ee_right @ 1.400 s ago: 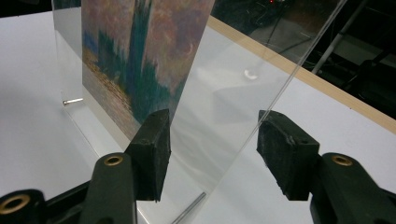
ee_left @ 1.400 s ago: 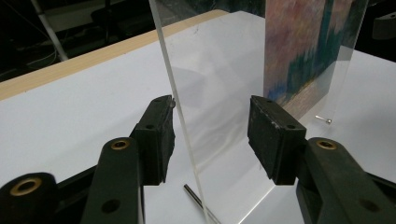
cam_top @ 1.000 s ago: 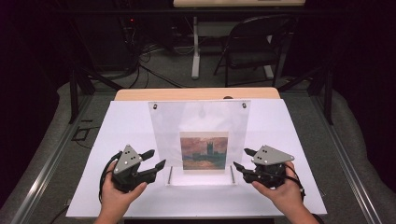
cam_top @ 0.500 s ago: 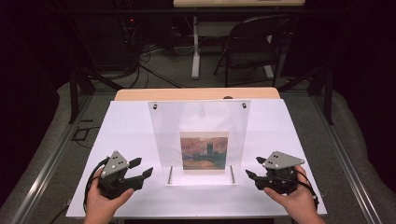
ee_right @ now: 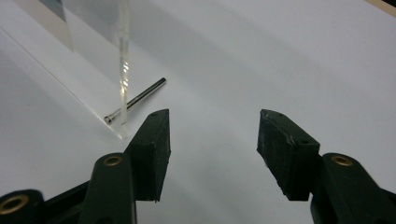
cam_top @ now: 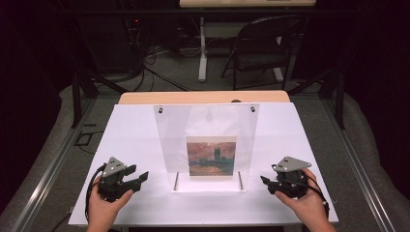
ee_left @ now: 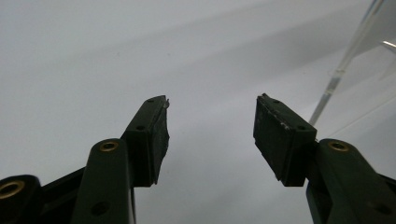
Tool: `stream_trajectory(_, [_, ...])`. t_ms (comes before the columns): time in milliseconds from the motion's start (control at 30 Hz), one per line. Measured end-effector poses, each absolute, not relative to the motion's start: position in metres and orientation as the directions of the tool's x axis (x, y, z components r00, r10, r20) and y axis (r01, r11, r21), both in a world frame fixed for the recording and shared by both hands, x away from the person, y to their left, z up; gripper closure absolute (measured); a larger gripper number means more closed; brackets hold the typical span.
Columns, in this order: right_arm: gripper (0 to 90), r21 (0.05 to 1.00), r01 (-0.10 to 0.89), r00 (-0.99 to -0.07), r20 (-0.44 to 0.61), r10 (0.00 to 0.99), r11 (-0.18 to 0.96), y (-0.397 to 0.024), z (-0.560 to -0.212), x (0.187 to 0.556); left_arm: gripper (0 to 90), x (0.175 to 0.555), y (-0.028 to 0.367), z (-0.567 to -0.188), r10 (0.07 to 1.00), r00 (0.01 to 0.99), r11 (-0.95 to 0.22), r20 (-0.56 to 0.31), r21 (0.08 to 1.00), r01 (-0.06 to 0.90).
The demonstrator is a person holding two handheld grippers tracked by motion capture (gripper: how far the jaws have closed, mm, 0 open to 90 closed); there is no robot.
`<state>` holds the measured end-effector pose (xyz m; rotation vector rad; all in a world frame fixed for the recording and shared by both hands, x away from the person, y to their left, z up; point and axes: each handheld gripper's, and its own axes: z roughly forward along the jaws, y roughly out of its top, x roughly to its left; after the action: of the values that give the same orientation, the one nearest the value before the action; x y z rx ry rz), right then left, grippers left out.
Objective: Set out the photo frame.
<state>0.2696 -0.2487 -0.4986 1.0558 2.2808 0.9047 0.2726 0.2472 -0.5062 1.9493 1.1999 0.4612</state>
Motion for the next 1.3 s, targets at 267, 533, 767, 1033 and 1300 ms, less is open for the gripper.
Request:
stream_trajectory(267, [38.0,0.773,0.475,-0.549,-0.112,0.828,0.42,-0.255,-0.514,0.271,39.3,0.273,0.247,-0.521,0.864,0.495,-0.245,-0.094,0.779,0.577])
stream_trajectory(533, [36.3,0.792,0.488,-0.53,-0.065,0.846,0.366,-0.26,-0.529,0.271,37.7,0.272,0.246,-0.531,0.863,0.496,-0.242,-0.096,0.783,0.572])
stream_trajectory(767, [36.8,0.794,0.503,-0.521,-0.037,0.853,0.342,-0.261,-0.535,0.273,37.7,0.272,0.245,-0.536,0.866,0.492,-0.247,-0.093,0.775,0.582])
stream_trajectory(1033, [37.0,0.792,0.511,-0.525,-0.021,0.851,0.335,-0.26,-0.537,0.274,37.7,0.272,0.246,-0.537,0.865,0.492,-0.246,-0.096,0.774,0.583])
stream_trajectory(1300, [37.1,0.787,0.516,-0.527,-0.018,0.85,0.337,-0.259,-0.538,0.274,37.7,0.273,0.246,-0.537,0.866,0.489,-0.242,-0.1,0.772,0.587])
